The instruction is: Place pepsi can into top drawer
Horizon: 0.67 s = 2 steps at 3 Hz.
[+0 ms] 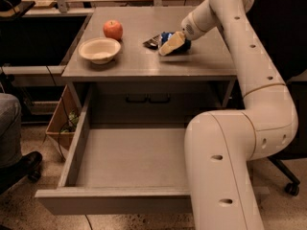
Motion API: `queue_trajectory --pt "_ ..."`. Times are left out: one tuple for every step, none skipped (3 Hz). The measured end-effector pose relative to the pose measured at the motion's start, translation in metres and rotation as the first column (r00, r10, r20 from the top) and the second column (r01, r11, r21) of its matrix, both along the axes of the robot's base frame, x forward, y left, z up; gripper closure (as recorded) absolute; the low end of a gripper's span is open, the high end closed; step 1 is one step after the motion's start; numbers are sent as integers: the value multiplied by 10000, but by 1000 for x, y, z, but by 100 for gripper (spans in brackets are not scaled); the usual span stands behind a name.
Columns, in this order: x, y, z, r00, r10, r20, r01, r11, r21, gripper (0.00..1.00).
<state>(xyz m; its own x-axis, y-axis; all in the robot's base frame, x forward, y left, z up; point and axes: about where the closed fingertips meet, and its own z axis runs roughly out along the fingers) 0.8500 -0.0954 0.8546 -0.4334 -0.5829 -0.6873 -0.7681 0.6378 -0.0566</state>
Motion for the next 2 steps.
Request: queue_trajectory --pt "-3 -1 0 9999 -19 -114 21 9998 176 42" --pt "-8 -5 3 9998 -24 -198 30 9994 341 65"
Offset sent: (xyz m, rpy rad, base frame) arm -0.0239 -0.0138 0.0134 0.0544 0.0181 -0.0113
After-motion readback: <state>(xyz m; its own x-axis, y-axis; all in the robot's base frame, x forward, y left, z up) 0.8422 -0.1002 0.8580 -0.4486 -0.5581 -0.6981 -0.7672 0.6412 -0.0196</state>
